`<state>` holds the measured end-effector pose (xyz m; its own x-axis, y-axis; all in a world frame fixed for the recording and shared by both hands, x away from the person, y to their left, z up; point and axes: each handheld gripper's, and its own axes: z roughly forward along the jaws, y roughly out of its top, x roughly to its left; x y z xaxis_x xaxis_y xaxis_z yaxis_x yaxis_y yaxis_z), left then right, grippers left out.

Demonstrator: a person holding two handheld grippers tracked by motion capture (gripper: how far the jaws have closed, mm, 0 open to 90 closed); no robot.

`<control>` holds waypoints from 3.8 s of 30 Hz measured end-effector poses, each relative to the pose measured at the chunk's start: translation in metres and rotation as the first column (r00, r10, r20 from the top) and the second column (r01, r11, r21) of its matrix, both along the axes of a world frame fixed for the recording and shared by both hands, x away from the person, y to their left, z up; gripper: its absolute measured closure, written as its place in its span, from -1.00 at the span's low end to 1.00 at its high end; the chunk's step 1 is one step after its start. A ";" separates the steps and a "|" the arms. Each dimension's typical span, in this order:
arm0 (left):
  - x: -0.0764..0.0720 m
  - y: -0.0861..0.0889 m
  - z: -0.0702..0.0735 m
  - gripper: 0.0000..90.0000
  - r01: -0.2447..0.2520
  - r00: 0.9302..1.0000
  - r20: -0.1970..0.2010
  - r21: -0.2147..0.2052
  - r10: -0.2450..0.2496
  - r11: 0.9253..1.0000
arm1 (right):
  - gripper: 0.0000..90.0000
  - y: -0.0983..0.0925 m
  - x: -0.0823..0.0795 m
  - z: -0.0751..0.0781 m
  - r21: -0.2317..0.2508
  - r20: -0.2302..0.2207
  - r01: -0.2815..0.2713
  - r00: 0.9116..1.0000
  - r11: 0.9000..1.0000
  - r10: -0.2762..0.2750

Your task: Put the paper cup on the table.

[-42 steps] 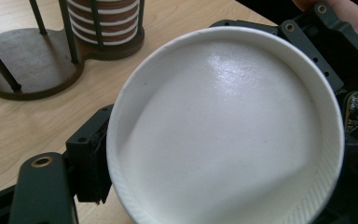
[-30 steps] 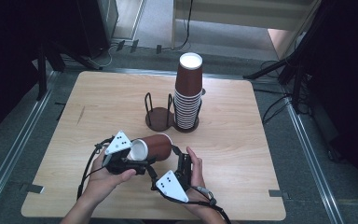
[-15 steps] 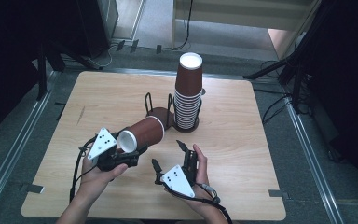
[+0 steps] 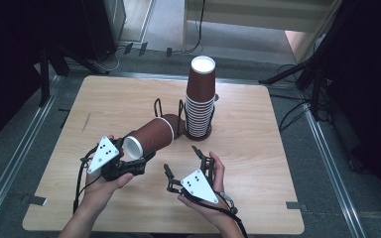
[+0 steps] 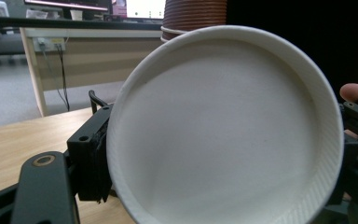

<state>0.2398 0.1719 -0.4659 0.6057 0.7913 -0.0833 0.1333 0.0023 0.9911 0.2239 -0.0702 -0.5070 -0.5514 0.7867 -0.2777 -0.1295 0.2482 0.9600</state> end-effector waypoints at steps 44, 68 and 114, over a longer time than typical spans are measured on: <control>0.004 0.005 -0.011 -0.55 -0.059 0.995 0.076 -0.124 0.069 0.990 | -1.00 0.008 0.006 0.030 0.655 -0.541 0.255 0.815 0.711 0.206; 0.000 -0.009 -0.017 -0.55 -0.021 0.995 0.096 -0.109 0.031 0.994 | -1.00 0.009 0.012 0.041 0.722 -0.686 0.552 0.652 0.417 0.323; -0.007 -0.026 -0.021 -0.54 0.094 0.991 0.105 -0.052 -0.088 0.994 | -1.00 0.018 0.051 0.027 0.710 -0.627 0.670 0.461 0.218 0.627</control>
<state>0.2330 0.1455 -0.4868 0.6824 0.7285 -0.0604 0.0338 0.0512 0.9981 0.2749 -0.0523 -0.4803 0.1106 0.0332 0.9933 0.6652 -0.7451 -0.0492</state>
